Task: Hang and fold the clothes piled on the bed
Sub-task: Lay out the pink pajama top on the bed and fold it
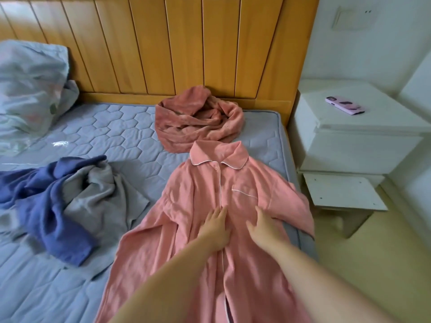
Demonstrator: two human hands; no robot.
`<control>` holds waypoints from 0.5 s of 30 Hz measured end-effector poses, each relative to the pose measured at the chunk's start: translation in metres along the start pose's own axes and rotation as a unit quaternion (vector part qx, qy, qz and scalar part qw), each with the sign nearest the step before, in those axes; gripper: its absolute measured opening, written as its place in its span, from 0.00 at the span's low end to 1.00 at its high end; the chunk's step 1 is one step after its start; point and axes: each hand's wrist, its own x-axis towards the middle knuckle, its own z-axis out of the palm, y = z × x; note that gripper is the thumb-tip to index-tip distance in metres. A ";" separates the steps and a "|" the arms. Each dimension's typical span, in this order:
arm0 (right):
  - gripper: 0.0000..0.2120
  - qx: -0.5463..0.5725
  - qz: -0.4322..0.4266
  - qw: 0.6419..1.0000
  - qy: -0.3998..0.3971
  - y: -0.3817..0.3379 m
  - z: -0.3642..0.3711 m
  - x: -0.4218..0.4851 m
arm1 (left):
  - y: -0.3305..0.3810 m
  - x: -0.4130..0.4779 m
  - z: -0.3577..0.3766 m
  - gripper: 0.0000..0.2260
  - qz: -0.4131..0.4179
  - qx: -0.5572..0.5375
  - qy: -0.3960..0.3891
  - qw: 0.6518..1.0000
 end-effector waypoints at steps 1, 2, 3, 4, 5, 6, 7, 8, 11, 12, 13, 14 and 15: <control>0.29 -0.014 -0.006 1.000 0.000 0.012 0.011 -0.012 | 0.000 -0.014 0.013 0.30 -0.005 0.019 -0.013 1.000; 0.28 -0.027 -0.011 1.000 -0.003 0.022 0.021 -0.022 | 0.001 -0.026 0.023 0.28 -0.004 0.037 -0.012 0.999; 0.27 -0.042 -0.018 0.999 0.000 0.032 0.030 -0.033 | 0.000 -0.035 0.032 0.27 -0.005 0.051 -0.012 0.999; 0.26 -0.058 -0.025 0.998 0.006 0.042 0.039 -0.043 | -0.002 -0.043 0.040 0.26 -0.006 0.060 -0.011 0.998; 0.26 -0.073 -0.035 0.997 0.007 0.051 0.047 -0.054 | -0.002 -0.052 0.048 0.26 -0.004 0.069 -0.015 0.997; 0.27 -0.080 -0.046 0.996 0.007 0.057 0.053 -0.067 | 0.000 -0.063 0.054 0.25 0.003 0.080 -0.016 0.997; 0.30 -0.086 -0.058 0.995 0.005 0.064 0.058 -0.078 | 0.002 -0.072 0.059 0.25 0.007 0.089 -0.017 0.996; 0.34 -0.091 -0.063 0.994 0.006 0.069 0.062 -0.090 | 0.004 -0.082 0.064 0.26 0.010 0.094 -0.017 0.995; 0.41 -0.081 -0.080 0.994 0.005 0.090 0.070 -0.117 | 0.007 -0.103 0.072 0.26 0.023 0.108 -0.014 0.994; 0.37 -0.072 -0.083 0.994 0.010 0.094 0.070 -0.126 | 0.007 -0.109 0.072 0.25 0.033 0.113 -0.015 0.993; 0.31 -0.056 -0.086 0.995 0.013 0.098 0.070 -0.134 | 0.008 -0.115 0.071 0.25 0.043 0.109 -0.020 0.993; 0.26 -0.035 -0.086 0.995 0.017 0.100 0.069 -0.141 | 0.010 -0.122 0.070 0.24 0.053 0.096 -0.021 0.994; 0.24 -0.012 -0.084 0.996 0.020 0.102 0.068 -0.150 | 0.011 -0.130 0.068 0.23 0.063 0.067 -0.018 0.996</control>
